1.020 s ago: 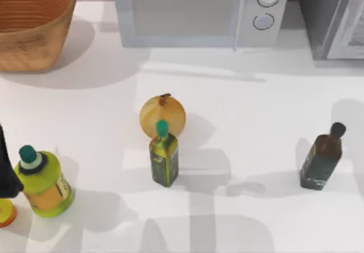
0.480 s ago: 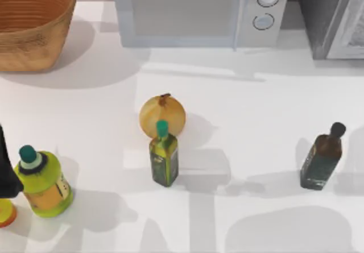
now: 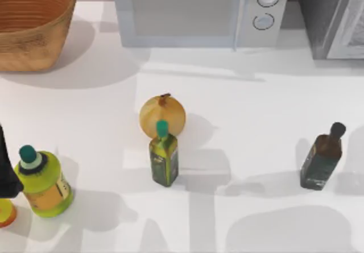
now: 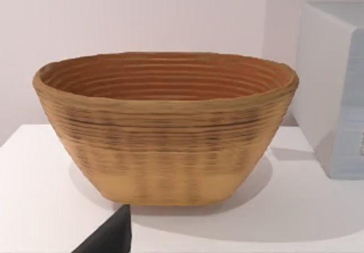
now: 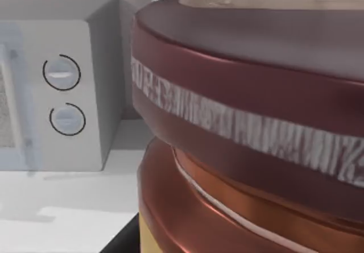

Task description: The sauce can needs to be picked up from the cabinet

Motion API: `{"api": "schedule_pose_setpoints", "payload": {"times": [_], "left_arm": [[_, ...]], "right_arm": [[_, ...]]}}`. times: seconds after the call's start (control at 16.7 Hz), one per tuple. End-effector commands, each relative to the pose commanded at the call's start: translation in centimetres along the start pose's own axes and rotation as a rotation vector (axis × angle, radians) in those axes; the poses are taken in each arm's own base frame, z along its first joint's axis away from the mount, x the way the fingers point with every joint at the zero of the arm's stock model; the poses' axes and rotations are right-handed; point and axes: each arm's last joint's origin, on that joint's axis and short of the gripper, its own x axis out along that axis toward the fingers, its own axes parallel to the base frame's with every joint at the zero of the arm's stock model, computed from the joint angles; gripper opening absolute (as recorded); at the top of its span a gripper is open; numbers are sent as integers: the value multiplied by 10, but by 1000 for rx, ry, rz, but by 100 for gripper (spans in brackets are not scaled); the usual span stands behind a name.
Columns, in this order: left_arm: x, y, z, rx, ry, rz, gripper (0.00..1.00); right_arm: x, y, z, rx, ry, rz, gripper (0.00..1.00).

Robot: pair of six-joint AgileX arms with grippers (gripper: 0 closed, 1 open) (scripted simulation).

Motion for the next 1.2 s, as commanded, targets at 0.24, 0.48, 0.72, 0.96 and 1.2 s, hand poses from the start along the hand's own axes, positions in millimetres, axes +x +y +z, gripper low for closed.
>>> {"api": "schedule_pose_setpoints", "payload": {"times": [0.24,0.48,0.72,0.96,1.2], "left_arm": [[0,0,0,0,0,0,100],[0,0,0,0,0,0,100],[0,0,0,0,0,0,100],[0,0,0,0,0,0,100],[0,0,0,0,0,0,100]], "right_arm": [[7,-1,5,3,11,40,0],[18,-3,14,7,10,106,0],[32,-5,22,5,0,169,0],[46,-10,28,-4,-13,230,0],[62,-15,28,-7,-13,292,0]]}}
